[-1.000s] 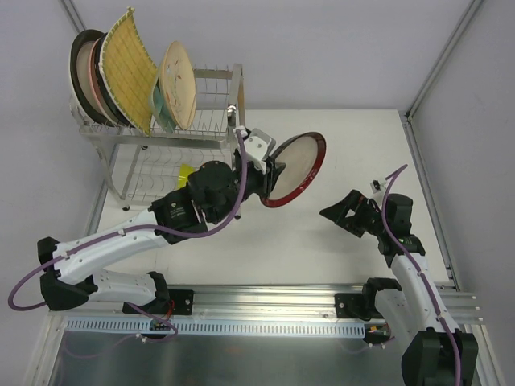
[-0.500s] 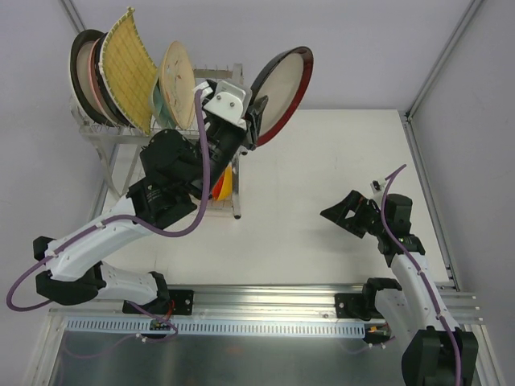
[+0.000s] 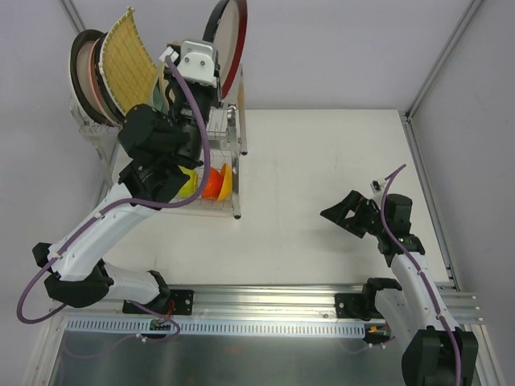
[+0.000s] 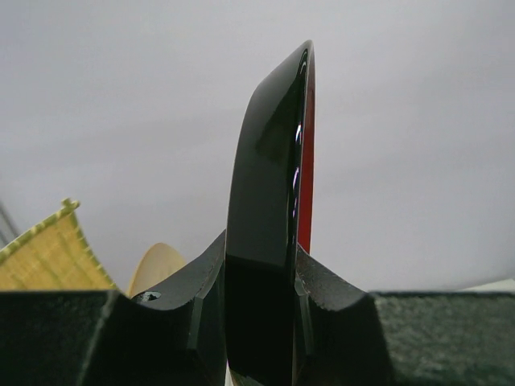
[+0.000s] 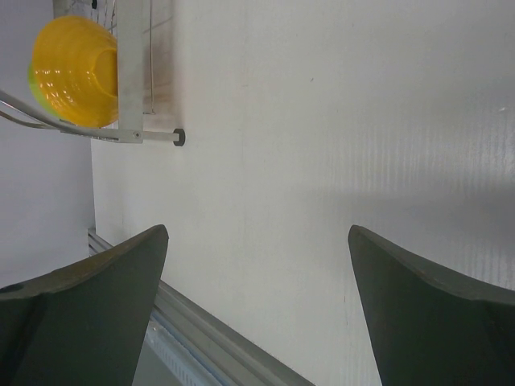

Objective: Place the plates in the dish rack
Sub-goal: Pass the plate from the right arm to the left, then insert the plate into the dish rack

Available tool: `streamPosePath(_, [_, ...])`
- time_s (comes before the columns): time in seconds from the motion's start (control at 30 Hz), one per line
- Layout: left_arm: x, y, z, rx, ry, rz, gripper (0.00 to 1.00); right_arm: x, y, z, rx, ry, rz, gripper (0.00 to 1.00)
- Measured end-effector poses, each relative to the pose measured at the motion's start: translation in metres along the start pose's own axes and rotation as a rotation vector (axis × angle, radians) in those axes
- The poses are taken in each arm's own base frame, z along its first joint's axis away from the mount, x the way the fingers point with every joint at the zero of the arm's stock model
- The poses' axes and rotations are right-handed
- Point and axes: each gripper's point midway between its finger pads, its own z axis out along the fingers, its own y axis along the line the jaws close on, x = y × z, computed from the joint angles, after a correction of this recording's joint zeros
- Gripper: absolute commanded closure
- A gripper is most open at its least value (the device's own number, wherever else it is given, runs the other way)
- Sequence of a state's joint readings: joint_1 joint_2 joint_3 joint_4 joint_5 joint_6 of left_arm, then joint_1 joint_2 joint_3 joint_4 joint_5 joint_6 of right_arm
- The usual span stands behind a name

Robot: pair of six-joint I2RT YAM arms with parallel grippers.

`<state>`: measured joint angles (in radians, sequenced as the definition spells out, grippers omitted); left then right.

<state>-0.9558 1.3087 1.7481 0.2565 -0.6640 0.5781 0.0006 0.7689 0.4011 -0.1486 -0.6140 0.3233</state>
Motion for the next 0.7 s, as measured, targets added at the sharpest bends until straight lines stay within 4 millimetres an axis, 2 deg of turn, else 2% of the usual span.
streamPosePath(0.17, [0.02,0.035,0.011,-0.101,0.046,0.029,1.0,0.0,0.0,0.0,0.001,0.001,-0.002,0.0])
streamPosePath(0.4, [0.037,0.064,0.016,-0.198,0.084,0.048,1.0,0.001,-0.001,0.001,0.003,0.004,0.0,0.0])
streamPosePath(0.53, [0.051,0.071,0.02,-0.232,0.113,0.063,1.0,0.001,-0.003,0.001,0.007,0.007,-0.004,0.0])
streamPosePath(0.7, [0.075,0.07,0.027,-0.249,0.168,0.081,1.0,0.002,-0.005,0.001,0.018,0.012,-0.007,0.0])
